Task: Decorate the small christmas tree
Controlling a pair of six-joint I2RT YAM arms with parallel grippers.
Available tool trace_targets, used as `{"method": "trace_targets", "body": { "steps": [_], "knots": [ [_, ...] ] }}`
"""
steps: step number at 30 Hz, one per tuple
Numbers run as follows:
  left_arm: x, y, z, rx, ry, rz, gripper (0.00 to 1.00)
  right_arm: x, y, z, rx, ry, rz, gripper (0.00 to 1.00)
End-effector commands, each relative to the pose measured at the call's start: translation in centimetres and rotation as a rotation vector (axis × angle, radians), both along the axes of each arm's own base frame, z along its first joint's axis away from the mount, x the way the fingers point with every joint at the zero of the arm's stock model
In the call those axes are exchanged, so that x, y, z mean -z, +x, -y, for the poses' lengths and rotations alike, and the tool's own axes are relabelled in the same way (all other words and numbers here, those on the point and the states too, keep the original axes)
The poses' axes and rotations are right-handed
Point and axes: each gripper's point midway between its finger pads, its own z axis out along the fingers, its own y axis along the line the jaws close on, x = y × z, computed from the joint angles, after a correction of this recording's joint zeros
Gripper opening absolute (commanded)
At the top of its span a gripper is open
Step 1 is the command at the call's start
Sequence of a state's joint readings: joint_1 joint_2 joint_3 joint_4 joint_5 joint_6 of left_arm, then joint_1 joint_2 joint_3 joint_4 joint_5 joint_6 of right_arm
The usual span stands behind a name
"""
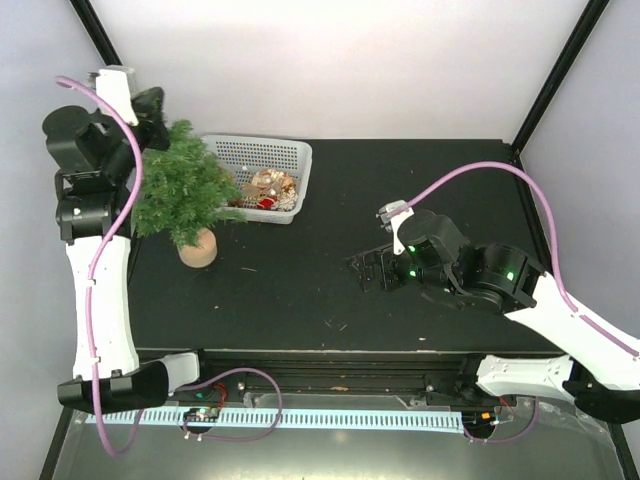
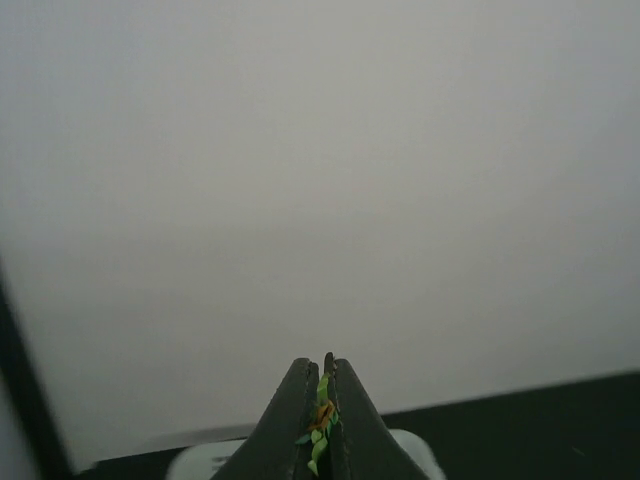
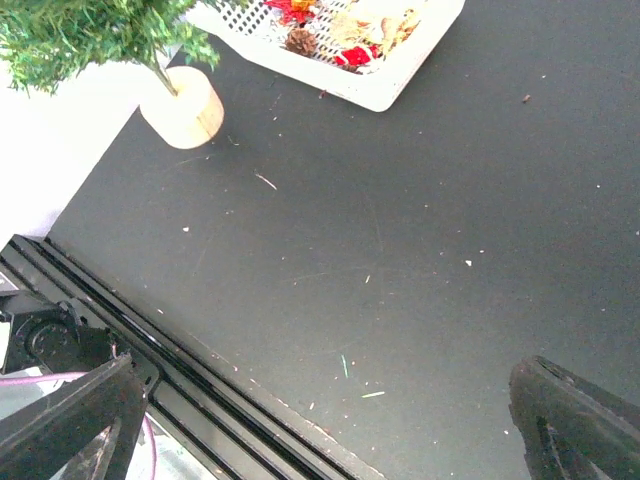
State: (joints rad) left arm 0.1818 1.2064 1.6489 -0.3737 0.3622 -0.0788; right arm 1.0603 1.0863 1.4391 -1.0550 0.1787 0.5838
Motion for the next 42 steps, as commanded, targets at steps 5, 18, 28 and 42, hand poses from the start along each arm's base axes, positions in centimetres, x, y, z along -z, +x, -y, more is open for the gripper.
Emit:
{"method": "trace_targets", "body": {
  "steps": [5,18,28,42],
  "knots": [
    [-4.2,-5.8,11.9,0.458,0.08,0.125,0.02,-1.0,0.5,1.4,0.059,0.017,0.05,1.0],
    [-2.6,-6.3,24.4,0.774,0.126,0.146,0.02,-3.8,0.8,7.1,0.258,0.078,0.136,1.0],
    [-0.2,-5.9,29.3,0.885,0.126,0.111,0.02,-2.5,-0.1,9.4,0.315,0.101,0.111,1.0],
    [0.1,-9.1,30.1,0.967,0.123,0.096,0.44,-1.7,-0.1,9.6,0.317,0.093,0.118,1.0]
  ]
}}
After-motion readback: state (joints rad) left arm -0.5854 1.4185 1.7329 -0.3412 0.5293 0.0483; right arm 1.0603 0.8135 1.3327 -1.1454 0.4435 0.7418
